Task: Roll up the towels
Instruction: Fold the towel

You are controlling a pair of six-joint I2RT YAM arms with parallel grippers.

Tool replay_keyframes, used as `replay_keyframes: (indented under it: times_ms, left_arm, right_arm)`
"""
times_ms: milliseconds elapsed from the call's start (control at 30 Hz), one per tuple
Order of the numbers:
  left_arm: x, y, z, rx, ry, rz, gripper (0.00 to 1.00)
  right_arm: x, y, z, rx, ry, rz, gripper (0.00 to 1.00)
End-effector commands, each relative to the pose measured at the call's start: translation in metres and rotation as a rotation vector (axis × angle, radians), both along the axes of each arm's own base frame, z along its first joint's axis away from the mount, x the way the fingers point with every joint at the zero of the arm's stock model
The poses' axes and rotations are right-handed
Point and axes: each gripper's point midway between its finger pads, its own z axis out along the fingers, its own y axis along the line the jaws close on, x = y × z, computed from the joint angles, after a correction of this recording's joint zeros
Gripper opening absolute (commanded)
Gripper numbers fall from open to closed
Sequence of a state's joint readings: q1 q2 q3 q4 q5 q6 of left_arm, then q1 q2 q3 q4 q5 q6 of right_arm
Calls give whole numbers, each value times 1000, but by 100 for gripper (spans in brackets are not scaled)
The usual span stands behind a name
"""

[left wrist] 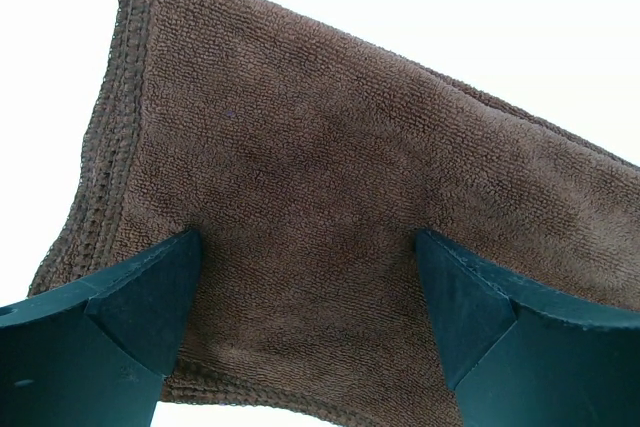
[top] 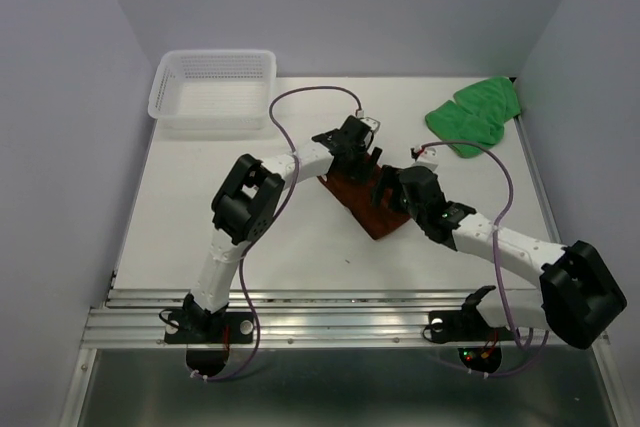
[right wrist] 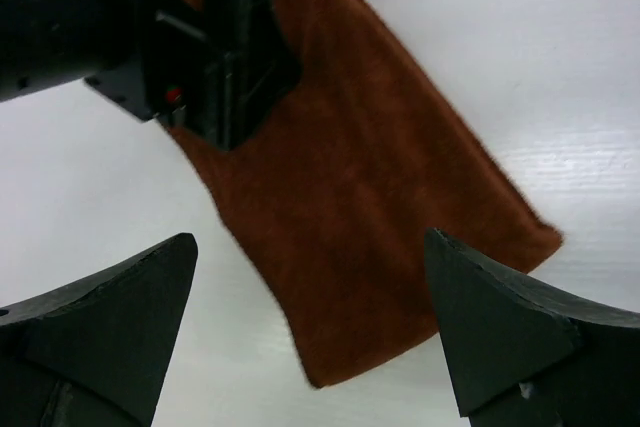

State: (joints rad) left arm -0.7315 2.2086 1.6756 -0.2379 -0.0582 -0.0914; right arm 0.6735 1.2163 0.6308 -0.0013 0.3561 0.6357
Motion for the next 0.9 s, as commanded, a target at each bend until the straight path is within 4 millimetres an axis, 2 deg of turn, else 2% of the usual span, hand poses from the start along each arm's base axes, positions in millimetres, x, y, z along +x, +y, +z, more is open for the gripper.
replay_keyframes:
  times_ms: [0,67,100,167,233,267,367,400,433,467,500,567,600,633,667,700,733,767,800,833,867]
  left_arm:
    - [15,-4,54,-67,-75,-30,99]
    - [19,-2,66,-100,-67,-15,99]
    - [20,-2,81,-157,-57,-16,99]
    - [20,-3,105,-226,-72,-12,99]
    - [19,-1,114,-263,-63,5,99]
    - [21,3,125,-287,-73,12,99]
    - [21,12,131,-292,-58,57,99]
    - [20,15,140,-298,-72,73,99]
    - [17,18,138,-306,-58,93,99]
    - [16,23,151,-328,-81,110,99]
    - [15,27,155,-337,-83,128,99]
    - [6,38,153,-356,-68,185,99]
    - [4,46,171,-377,-103,219,99]
    - [-5,52,163,-375,-85,240,99]
    - [-9,55,167,-410,-84,269,99]
    - [-15,65,183,-433,-119,304,99]
    - [-24,73,172,-421,-98,333,99]
    - [-29,80,171,-422,-96,363,99]
    - [-36,92,182,-446,-112,422,99]
    - [-42,101,178,-440,-107,462,99]
    - [-53,114,159,-401,-81,500,99]
  right_arm:
    - [25,-2,1,-76,-65,86,100]
    - [35,-7,-2,-77,-63,74,100]
    - [35,-3,-12,-62,-36,107,100]
    - [40,1,-18,-26,-27,120,100]
    - [38,5,-30,-18,11,132,100]
    - [34,5,-42,-13,46,125,100]
    - [22,8,-53,25,96,142,100]
    - [11,8,-63,52,132,139,100]
    - [4,14,-62,92,145,167,100]
    - [-3,17,-59,134,157,156,100]
    - [-11,18,-63,143,172,157,100]
    - [-28,31,-65,151,195,163,100]
    - [-36,41,-64,181,210,169,100]
    - [-52,59,-65,180,216,209,100]
    - [-58,69,-64,192,219,226,100]
    - [-65,80,-62,219,233,224,100]
    - [-69,86,-67,213,246,221,100]
    - [-80,104,-62,228,243,262,100]
    - [-83,112,-60,246,245,259,100]
    - [-85,119,-59,240,238,268,100]
    - [-82,128,-54,233,224,273,100]
